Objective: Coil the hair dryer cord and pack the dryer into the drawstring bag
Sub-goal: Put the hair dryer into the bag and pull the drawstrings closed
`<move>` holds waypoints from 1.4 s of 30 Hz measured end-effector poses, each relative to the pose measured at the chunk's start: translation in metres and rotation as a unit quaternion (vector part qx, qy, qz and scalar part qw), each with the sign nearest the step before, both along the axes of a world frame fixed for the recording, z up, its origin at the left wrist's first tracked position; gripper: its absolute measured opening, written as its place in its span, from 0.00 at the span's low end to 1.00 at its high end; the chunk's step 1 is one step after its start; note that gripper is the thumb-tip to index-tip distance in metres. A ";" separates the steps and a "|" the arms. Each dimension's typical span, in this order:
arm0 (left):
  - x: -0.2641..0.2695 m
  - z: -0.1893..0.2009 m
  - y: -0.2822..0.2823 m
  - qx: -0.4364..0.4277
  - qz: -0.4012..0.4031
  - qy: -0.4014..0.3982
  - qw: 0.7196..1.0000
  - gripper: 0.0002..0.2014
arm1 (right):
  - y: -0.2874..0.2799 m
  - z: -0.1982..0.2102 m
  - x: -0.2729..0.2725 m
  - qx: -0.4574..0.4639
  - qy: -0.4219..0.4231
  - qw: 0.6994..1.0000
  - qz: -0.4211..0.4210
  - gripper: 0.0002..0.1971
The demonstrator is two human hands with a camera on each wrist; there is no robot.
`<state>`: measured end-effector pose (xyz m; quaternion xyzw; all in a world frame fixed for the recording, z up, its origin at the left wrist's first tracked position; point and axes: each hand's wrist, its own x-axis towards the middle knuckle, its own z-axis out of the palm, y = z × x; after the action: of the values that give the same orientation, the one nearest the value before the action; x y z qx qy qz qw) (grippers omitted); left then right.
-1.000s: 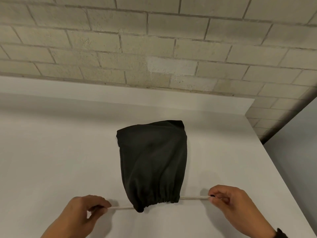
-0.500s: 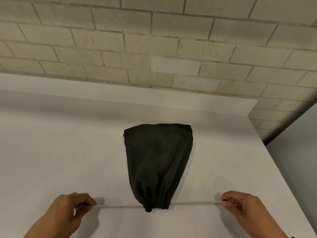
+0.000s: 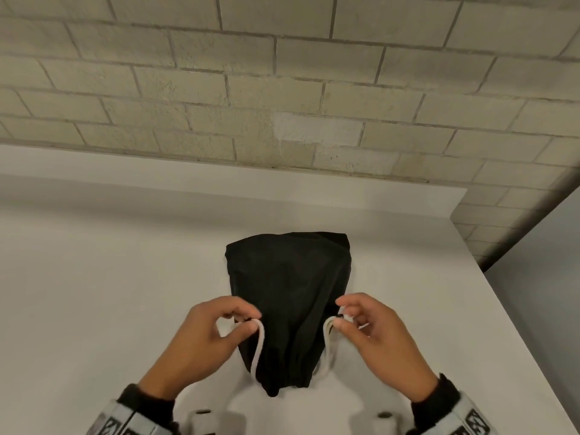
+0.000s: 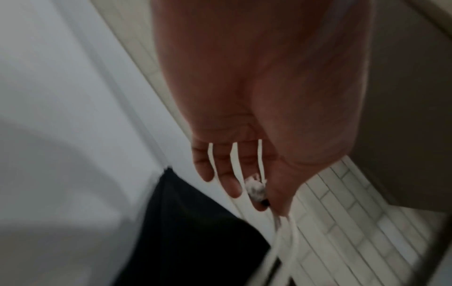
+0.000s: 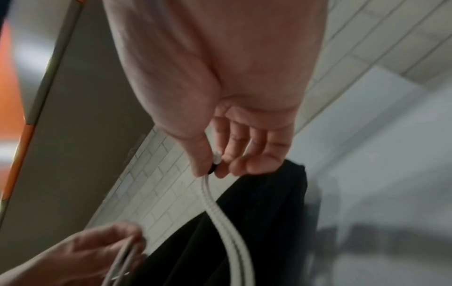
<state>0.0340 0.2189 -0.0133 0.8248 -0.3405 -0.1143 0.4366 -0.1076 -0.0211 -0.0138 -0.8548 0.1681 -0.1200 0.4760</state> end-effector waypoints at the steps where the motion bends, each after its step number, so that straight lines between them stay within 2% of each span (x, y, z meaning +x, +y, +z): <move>1: -0.001 -0.005 -0.011 -0.004 -0.002 0.015 1.000 0.08 | 0.007 -0.004 0.010 0.013 0.001 1.000 -0.017 0.07; 3: -0.005 -0.016 -0.028 -0.016 0.031 0.044 0.998 0.09 | 0.018 -0.014 0.026 0.028 0.018 0.997 -0.065 0.06; 4: -0.008 -0.021 -0.034 -0.015 0.068 0.054 0.996 0.13 | 0.022 -0.021 0.032 0.030 0.032 0.994 -0.097 0.06; 7: -0.014 -0.034 -0.045 0.072 0.196 0.126 0.970 0.39 | 0.030 -0.039 0.045 0.061 0.050 0.980 -0.185 0.12; 9: -0.014 -0.036 -0.047 0.101 0.237 0.197 0.946 0.53 | 0.035 -0.043 0.050 0.151 0.063 0.960 -0.225 0.21; 11: -0.013 -0.035 -0.048 0.073 0.234 0.275 0.929 0.57 | 0.040 -0.045 0.054 0.262 0.077 0.932 -0.240 0.32; 13: -0.010 -0.038 -0.048 0.025 0.217 0.343 0.914 0.52 | 0.044 -0.048 0.059 0.348 0.069 0.903 -0.243 0.37; 16: -0.003 -0.038 -0.046 0.007 0.169 0.384 0.908 0.45 | 0.043 -0.058 0.069 0.429 0.067 0.870 -0.235 0.39; 20: 0.000 -0.025 -0.046 -0.014 0.059 0.447 0.893 0.25 | 0.039 -0.060 0.075 0.525 0.089 0.833 -0.154 0.34; 23: 0.001 -0.024 -0.043 -0.051 0.014 0.453 0.890 0.24 | 0.037 -0.062 0.079 0.537 0.096 0.831 -0.113 0.40; 24: 0.003 -0.023 -0.043 -0.062 0.016 0.448 0.892 0.24 | 0.037 -0.061 0.081 0.541 0.089 0.830 -0.101 0.39; 28: 0.021 -0.019 -0.041 -0.091 0.036 0.421 0.902 0.26 | 0.041 -0.046 0.098 0.565 0.060 0.820 -0.069 0.23; 36: 0.105 -0.005 -0.047 -0.083 0.088 0.357 0.926 0.24 | 0.049 -0.033 0.192 0.529 0.039 0.842 -0.094 0.25; 42: 0.154 -0.005 -0.059 -0.084 0.153 0.348 0.921 0.21 | 0.051 -0.025 0.252 0.510 0.076 0.849 -0.115 0.23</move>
<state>0.1877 0.1599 -0.0183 0.7354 -0.0455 -0.2971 0.6073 0.1449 0.0301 -0.0391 -0.4725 0.3386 -0.0058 0.8137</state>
